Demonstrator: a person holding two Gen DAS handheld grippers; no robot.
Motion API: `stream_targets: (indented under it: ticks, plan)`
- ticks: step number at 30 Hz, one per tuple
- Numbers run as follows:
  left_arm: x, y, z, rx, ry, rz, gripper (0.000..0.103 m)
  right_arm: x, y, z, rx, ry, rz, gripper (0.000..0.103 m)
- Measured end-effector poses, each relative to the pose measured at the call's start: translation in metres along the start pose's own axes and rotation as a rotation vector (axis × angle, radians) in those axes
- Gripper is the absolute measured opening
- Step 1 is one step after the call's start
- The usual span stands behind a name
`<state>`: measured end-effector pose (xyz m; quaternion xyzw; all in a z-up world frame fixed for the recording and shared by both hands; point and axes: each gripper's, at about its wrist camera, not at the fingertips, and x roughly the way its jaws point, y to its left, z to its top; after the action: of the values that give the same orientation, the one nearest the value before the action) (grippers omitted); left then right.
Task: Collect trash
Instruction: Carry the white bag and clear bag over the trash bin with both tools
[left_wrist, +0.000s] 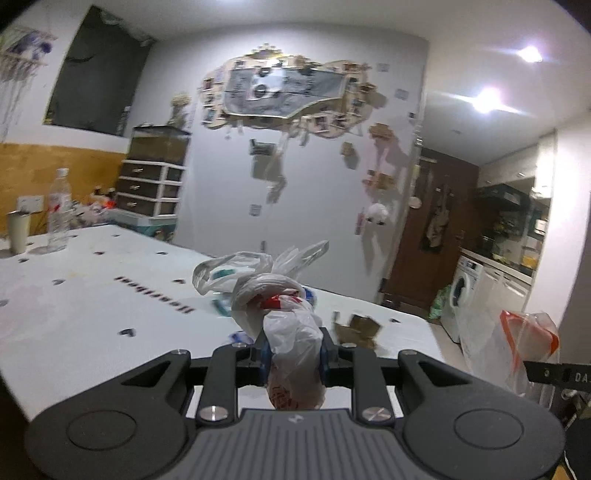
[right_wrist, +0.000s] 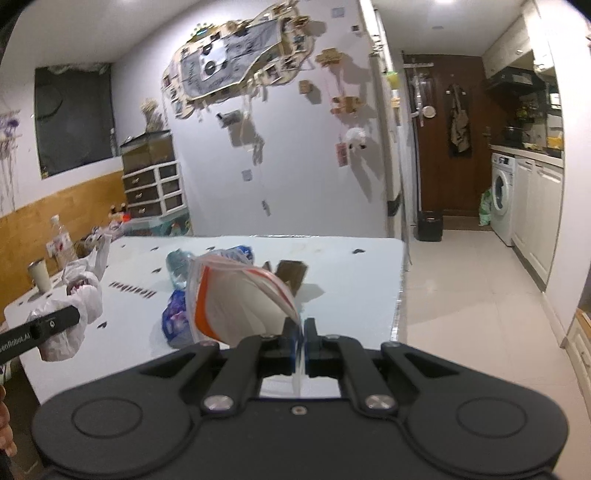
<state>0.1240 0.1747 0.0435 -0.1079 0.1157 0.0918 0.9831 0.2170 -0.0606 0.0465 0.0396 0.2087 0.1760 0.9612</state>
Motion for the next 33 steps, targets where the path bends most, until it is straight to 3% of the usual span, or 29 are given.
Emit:
stream_targets:
  ticks: [20, 33]
  plan:
    - [0.018, -0.154, -0.037, 0.177, 0.078, -0.212, 0.025, -0.049, -0.132, -0.030, 0.147, -0.026, -0.172, 0.004]
    - [0.040, -0.242, -0.089, 0.265, 0.211, -0.346, 0.025, -0.069, -0.202, -0.071, 0.224, 0.022, -0.277, 0.004]
